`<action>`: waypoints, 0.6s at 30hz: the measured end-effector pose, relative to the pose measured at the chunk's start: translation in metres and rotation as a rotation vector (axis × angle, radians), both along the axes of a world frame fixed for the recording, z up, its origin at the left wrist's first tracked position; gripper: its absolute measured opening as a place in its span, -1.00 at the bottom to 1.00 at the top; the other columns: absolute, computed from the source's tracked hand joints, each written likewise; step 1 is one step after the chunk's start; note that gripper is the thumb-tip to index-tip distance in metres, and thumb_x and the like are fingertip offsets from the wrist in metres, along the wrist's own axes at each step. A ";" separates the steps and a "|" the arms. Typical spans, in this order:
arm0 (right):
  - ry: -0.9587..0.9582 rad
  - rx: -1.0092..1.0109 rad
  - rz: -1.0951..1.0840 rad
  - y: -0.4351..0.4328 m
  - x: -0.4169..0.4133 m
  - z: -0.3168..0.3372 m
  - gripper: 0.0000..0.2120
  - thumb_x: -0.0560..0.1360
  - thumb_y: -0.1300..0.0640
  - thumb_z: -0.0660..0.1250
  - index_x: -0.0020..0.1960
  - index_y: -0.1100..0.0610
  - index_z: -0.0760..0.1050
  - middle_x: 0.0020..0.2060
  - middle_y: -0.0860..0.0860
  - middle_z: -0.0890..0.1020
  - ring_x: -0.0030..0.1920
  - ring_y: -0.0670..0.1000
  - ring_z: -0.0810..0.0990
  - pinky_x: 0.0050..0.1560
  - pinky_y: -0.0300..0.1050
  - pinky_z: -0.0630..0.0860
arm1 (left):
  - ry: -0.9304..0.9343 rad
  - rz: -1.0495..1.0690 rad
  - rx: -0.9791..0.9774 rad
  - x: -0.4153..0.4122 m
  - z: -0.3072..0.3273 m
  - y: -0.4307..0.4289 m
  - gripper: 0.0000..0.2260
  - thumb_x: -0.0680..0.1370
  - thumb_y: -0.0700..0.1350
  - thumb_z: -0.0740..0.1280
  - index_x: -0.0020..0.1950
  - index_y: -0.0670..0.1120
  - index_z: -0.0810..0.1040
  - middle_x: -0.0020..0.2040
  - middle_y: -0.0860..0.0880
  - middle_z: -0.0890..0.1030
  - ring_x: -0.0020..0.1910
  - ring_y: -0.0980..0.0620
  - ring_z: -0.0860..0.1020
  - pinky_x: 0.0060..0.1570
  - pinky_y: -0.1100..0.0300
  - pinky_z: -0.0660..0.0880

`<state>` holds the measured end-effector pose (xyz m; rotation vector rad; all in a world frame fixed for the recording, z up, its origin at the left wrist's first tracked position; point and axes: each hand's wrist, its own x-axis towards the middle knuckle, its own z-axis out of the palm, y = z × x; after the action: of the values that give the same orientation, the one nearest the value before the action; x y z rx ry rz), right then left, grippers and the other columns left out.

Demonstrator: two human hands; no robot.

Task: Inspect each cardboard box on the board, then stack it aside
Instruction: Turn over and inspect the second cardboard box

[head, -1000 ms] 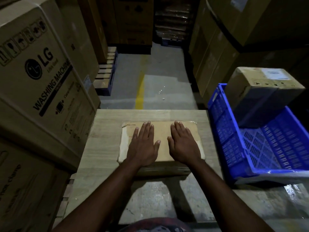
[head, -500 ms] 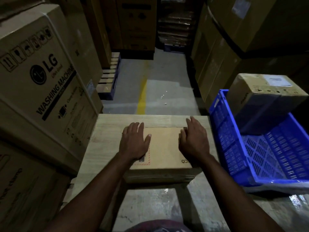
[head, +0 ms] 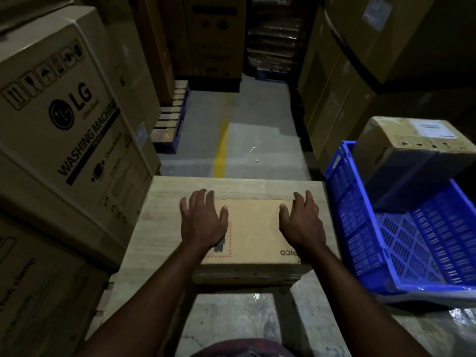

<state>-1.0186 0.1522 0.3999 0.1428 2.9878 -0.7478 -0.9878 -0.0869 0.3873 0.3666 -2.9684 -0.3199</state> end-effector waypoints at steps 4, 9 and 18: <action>0.070 -0.158 -0.145 0.004 0.009 0.005 -0.51 0.64 -0.14 0.10 0.53 -0.04 0.25 0.58 0.04 0.19 0.51 0.15 0.28 0.37 0.21 0.36 | -0.067 0.305 0.304 0.006 0.009 -0.008 -0.50 0.61 0.15 0.14 0.51 -0.04 0.29 0.53 -0.13 0.26 0.49 -0.17 0.24 0.35 -0.20 0.28; -0.167 -0.565 -0.432 0.016 0.020 0.000 -0.21 0.43 -0.45 0.04 0.43 0.07 0.36 0.21 0.12 0.61 0.15 0.17 0.62 0.19 0.22 0.56 | -0.169 0.498 0.822 0.014 0.011 -0.029 -0.45 0.60 0.25 0.06 0.37 -0.12 0.45 0.18 -0.19 0.60 0.08 -0.21 0.58 0.12 -0.05 0.53; -0.089 -0.632 -0.389 0.001 0.030 0.024 -0.38 0.53 -0.38 0.01 0.03 0.09 0.59 -0.08 0.08 0.68 -0.07 0.09 0.65 0.09 0.12 0.56 | -0.021 0.474 0.819 0.024 0.036 -0.042 -0.50 0.53 0.27 0.00 0.00 -0.04 0.58 -0.10 -0.10 0.66 -0.12 -0.13 0.61 0.03 -0.07 0.58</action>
<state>-0.9884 0.1534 0.4235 0.7018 2.5066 -1.6205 -0.9639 -0.1285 0.4235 1.1142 -2.4957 -1.4417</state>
